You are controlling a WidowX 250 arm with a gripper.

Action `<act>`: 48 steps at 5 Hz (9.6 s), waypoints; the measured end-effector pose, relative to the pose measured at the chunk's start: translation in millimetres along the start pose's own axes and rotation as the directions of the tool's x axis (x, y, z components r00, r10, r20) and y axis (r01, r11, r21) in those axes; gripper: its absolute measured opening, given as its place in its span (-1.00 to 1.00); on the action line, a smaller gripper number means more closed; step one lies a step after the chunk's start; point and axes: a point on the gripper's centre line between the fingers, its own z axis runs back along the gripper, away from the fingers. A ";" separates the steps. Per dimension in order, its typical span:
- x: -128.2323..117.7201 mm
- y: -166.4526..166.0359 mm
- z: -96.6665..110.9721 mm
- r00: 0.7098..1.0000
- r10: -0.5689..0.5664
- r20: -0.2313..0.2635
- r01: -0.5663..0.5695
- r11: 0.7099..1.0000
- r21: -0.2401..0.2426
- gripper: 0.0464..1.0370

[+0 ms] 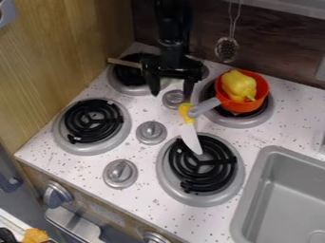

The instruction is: Put the knife to the side of the upper left burner

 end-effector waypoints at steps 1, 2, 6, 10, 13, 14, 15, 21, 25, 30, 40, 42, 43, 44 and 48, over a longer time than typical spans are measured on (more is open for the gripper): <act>0.7 -2.7 -4.1 0.997 0.070 -0.019 -0.071 0.997 -0.025 0.93; 1.2 -8.0 -10.5 0.988 0.137 -0.074 -0.142 0.988 -0.064 0.93; 0.1 -11.5 -30.7 0.948 0.267 -0.171 -0.277 0.960 -0.032 0.93; -9.4 -13.6 -43.4 0.927 0.342 -0.152 -0.338 0.940 0.054 0.93; -8.5 -13.9 -45.7 0.930 0.332 -0.155 -0.328 0.943 0.054 0.34; -10.1 -12.0 -44.5 0.932 0.312 -0.182 -0.303 0.950 0.077 -0.07; -12.8 -8.1 -44.2 0.936 0.293 -0.196 -0.279 0.955 0.099 -0.07; -22.8 34.5 4.5 0.938 0.328 -0.109 -0.313 0.941 0.131 -0.07; -25.0 65.0 15.8 0.978 0.195 -0.070 -0.187 0.976 0.109 -0.07; 22.0 126.6 -0.4 0.875 -0.483 0.040 0.473 0.869 0.144 -0.07; 62.0 124.3 -25.1 0.833 -0.549 0.065 0.515 0.813 0.271 0.91; 42.6 100.5 -14.8 0.859 -0.512 0.009 0.493 0.832 0.252 0.91; 34.7 95.1 -10.7 0.878 -0.478 0.011 0.461 0.852 0.248 0.91; 24.2 82.9 -14.2 0.893 -0.450 0.000 0.440 0.873 0.211 0.91; -19.7 45.2 4.5 0.941 -0.333 -0.065 0.340 0.920 0.198 0.91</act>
